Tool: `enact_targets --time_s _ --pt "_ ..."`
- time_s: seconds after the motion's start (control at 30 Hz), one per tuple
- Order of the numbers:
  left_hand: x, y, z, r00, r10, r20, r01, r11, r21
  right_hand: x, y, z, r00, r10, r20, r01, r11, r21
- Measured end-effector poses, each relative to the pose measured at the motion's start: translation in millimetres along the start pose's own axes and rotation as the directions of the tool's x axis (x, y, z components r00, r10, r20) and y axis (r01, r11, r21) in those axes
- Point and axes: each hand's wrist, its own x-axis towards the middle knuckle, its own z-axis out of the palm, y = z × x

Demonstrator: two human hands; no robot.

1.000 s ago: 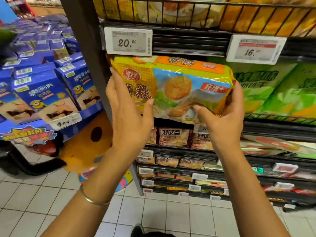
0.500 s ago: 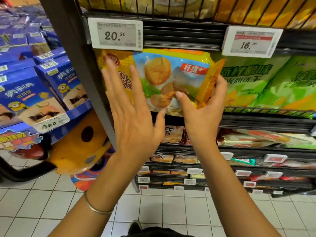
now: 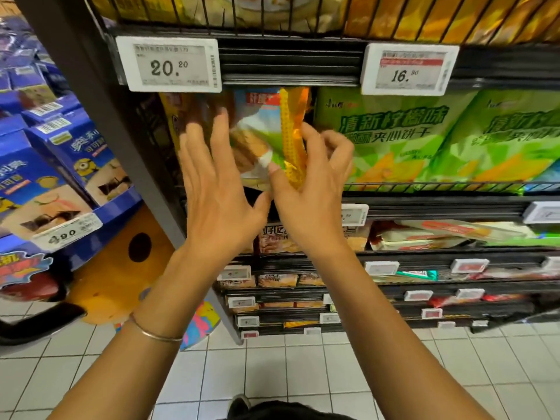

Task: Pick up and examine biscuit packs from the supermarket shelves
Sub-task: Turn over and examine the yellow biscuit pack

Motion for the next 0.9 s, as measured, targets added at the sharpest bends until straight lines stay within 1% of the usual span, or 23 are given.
enact_targets --time_s 0.1,0.2,0.27,0.43,0.53,0.67,0.73,0.77,0.83,0.9 --pt "16.4 -11.3 -12.6 0.991 0.064 0.116 -0.069 0.997 0.035 2.0 -2.4 5.8 1.0 0.026 0.005 -0.026 1.0 0.0" --pt "30.0 -12.6 -22.7 0.978 0.028 0.208 -0.043 0.997 0.065 5.9 -1.9 4.6 0.998 0.041 -0.042 -0.041 0.999 0.0" --pt "43.7 -11.5 -29.1 0.975 -0.013 0.222 -0.005 0.997 0.081 6.3 -0.7 3.0 0.996 0.057 -0.067 -0.054 0.998 0.035" --pt "81.5 -12.2 -37.9 0.965 -0.124 0.23 0.118 0.992 0.041 4.1 -2.9 6.2 0.983 0.123 -0.14 -0.108 0.988 0.11" --pt "89.8 -14.9 -35.0 0.953 -0.196 0.233 0.189 0.981 0.051 3.3 -5.4 12.2 0.973 0.182 -0.139 -0.163 0.977 0.139" --pt "85.4 -17.2 -27.9 0.961 -0.24 0.14 0.248 0.968 -0.043 5.0 -3.7 16.8 0.966 0.23 -0.119 -0.21 0.965 0.159" --pt "81.7 -13.1 -25.0 0.954 -0.283 0.098 0.293 0.949 -0.116 7.1 -0.7 17.6 0.961 0.246 -0.125 -0.226 0.962 0.156" --pt "80.9 -9.6 -22.9 0.952 -0.295 0.084 0.304 0.945 -0.124 8.9 1.3 17.3 0.959 0.256 -0.126 -0.235 0.959 0.156" --pt "78.5 -2.4 -18.4 0.96 -0.279 0.029 0.28 0.955 -0.098 13.4 5.3 15.5 0.953 0.276 -0.125 -0.253 0.952 0.174" --pt "74.0 3.1 -15.5 0.977 -0.199 -0.072 0.191 0.976 -0.109 17.4 7.4 13.6 0.947 0.294 -0.125 -0.266 0.943 0.201"
